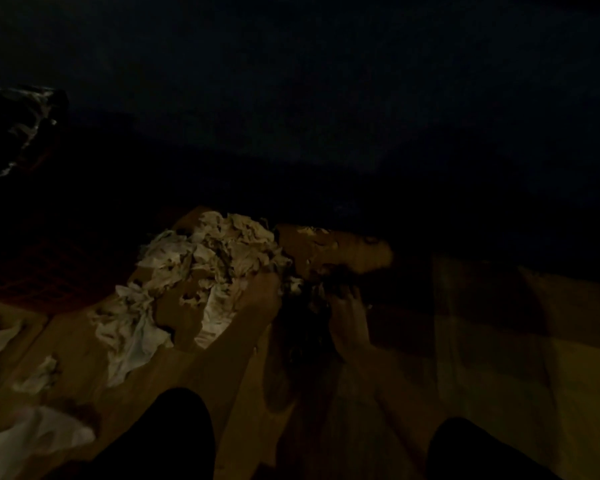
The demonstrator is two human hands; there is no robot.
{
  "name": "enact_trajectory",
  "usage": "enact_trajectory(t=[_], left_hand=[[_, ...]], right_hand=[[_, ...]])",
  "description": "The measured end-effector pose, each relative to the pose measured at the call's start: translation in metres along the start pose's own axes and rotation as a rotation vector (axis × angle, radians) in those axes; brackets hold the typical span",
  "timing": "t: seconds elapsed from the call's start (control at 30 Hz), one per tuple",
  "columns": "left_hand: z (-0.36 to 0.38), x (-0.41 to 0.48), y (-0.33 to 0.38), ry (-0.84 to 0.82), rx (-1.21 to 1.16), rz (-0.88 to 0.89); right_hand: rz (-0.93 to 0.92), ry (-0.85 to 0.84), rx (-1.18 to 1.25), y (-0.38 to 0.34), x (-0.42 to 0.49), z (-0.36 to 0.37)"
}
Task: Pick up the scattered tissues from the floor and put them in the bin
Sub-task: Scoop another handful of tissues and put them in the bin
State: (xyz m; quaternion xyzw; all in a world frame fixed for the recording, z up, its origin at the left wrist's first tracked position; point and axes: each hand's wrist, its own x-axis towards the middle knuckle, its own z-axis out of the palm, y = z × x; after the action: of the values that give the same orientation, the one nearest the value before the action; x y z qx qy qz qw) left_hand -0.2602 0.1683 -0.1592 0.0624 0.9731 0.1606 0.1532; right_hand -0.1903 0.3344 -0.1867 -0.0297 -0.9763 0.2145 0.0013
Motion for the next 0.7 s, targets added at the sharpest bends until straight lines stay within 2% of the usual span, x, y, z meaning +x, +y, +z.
enact_trajectory(t=[0.13,0.23,0.43,0.7], left_hand=[[-0.016,-0.033,-0.024,0.124,-0.126,0.013],[-0.059,-0.061,-0.043,0.255,-0.165,0.054],[-0.183,-0.108,-0.086,0.521,-0.143,0.031],[-0.344,-0.164,-0.139,0.963,-0.026,-0.020]], right_hand=[[-0.120,0.068,0.075,-0.021,0.008,-0.003],[-0.208,0.091,0.157,-0.063,0.020,-0.007],[-0.488,0.200,0.297,-0.183,0.053,-0.052],[-0.788,0.376,0.511,-0.360,0.091,-0.129]])
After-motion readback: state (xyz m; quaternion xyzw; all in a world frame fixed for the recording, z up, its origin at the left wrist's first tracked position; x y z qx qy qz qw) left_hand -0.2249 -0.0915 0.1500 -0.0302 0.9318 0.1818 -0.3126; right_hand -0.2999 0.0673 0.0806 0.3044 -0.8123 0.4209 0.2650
